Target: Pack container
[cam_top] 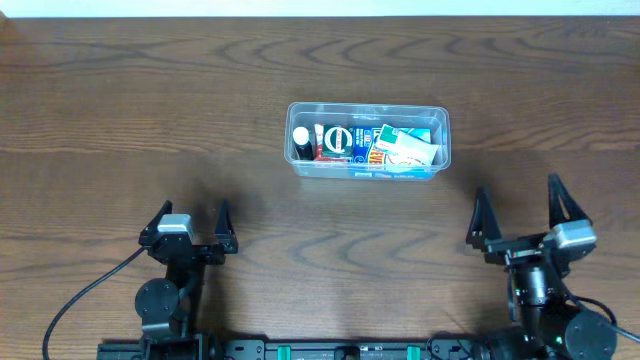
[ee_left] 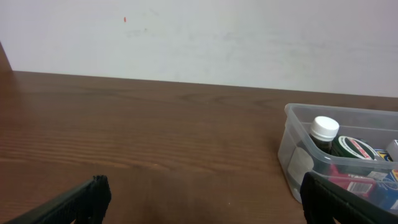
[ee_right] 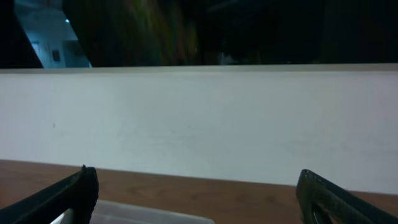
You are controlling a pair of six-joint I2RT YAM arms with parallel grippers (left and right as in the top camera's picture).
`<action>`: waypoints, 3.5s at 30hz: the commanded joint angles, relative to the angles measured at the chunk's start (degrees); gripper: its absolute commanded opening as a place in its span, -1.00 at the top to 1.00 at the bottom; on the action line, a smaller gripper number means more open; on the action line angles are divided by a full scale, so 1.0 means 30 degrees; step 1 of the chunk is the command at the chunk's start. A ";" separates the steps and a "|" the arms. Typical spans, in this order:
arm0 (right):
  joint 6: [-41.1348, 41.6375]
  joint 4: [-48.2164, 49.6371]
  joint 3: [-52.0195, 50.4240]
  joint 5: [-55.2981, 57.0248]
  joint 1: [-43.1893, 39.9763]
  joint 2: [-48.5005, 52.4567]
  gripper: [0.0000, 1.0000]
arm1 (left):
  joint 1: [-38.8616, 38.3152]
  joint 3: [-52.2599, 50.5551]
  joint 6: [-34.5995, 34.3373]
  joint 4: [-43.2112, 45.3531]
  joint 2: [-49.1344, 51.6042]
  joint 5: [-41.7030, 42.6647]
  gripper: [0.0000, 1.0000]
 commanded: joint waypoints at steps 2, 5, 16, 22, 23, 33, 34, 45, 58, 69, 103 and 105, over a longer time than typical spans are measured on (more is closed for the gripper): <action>0.0255 0.1239 -0.2040 -0.0306 -0.0168 -0.1632 -0.98 | 0.0080 -0.0328 0.0051 -0.0678 -0.0117 0.0204 -0.96; 0.0262 0.2623 -0.3322 -0.0313 -0.0182 -0.1734 -0.98 | 0.0080 -0.0328 0.0051 -0.0678 -0.0117 0.0204 -0.96; 0.0270 0.3082 -0.5523 -0.0663 -0.0255 -0.1734 -0.98 | 0.0080 -0.0328 0.0051 -0.0678 -0.0117 0.0204 -0.96; 0.0248 0.1188 -0.5836 -0.0641 -0.0466 -0.1734 -0.99 | 0.0080 -0.0328 0.0051 -0.0678 -0.0117 0.0204 -0.96; 0.0248 0.0903 -0.5836 -0.0641 -0.0525 -0.1734 -0.99 | 0.0080 -0.0328 0.0051 -0.0678 -0.0117 0.0204 -0.96; 0.0240 -0.2273 -0.5836 -0.0576 -0.0576 -0.1734 -0.98 | 0.0080 -0.0328 0.0051 -0.0678 -0.0117 0.0204 -0.96; 0.0240 -0.2266 -0.5836 -0.0583 -0.0576 -0.1734 -0.98 | 0.0080 -0.0328 0.0051 -0.0678 -0.0117 0.0204 -0.96; 0.0466 -0.2208 -0.5836 -0.0634 -0.1137 -0.1734 -0.98 | 0.0080 -0.0328 0.0051 -0.0678 -0.0117 0.0204 -0.96; 0.0466 -0.2208 -0.5836 -0.0641 -0.1304 -0.1734 -0.98 | 0.0080 -0.0328 0.0051 -0.0678 -0.0117 0.0204 -0.96; 0.0466 -0.2208 -0.5836 -0.0634 -0.1304 -0.1727 -0.99 | 0.0080 -0.0328 0.0051 -0.0678 -0.0117 0.0204 -0.96; 0.0466 -0.2208 -0.5836 -0.0641 -0.1304 -0.1727 -0.98 | 0.0080 -0.0328 0.0051 -0.0678 -0.0117 0.0204 -0.96; 0.0466 -0.2208 -0.5836 -0.0634 -0.1304 -0.1727 -0.98 | 0.0080 -0.0328 0.0051 -0.0678 -0.0117 0.0204 -0.96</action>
